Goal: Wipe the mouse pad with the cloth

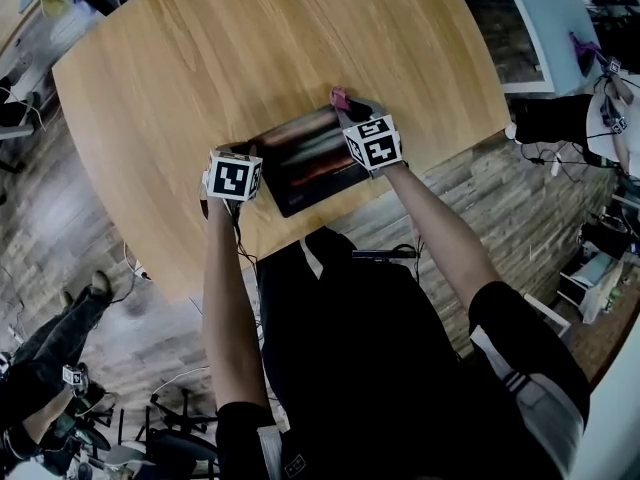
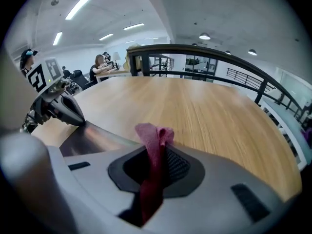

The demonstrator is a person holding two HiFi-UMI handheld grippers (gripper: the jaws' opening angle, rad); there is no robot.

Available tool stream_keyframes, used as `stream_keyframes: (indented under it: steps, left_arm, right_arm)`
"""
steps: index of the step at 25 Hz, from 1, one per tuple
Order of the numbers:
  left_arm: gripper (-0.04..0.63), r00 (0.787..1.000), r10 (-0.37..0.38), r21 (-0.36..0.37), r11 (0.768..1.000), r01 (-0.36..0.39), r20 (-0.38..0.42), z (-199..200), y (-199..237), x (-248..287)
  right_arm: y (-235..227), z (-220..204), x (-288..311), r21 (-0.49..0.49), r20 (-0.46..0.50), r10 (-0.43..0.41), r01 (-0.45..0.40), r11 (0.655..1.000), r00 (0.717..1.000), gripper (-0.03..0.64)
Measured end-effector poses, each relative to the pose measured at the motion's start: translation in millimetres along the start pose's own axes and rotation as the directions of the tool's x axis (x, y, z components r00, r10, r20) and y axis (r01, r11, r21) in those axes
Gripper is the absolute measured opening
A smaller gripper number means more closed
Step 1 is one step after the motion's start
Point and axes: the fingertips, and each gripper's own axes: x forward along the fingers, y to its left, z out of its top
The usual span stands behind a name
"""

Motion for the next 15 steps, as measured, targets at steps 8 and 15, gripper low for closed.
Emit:
stream_keyframes:
  steps: [8,15]
  left_arm:
    - [0.023,1.000,-0.014,0.015,1.000,0.014,0.003,2,1,1]
    - [0.023,1.000,-0.010,0.006,1.000,0.010,0.010,3,-2,-1]
  right_arm:
    - [16,7,9,-0.160,-0.007,0.030,-0.031,0.987,1.000,0.063]
    - [44,8,11,-0.295,0.010,0.111,-0.103,0.950,0.994,0.063]
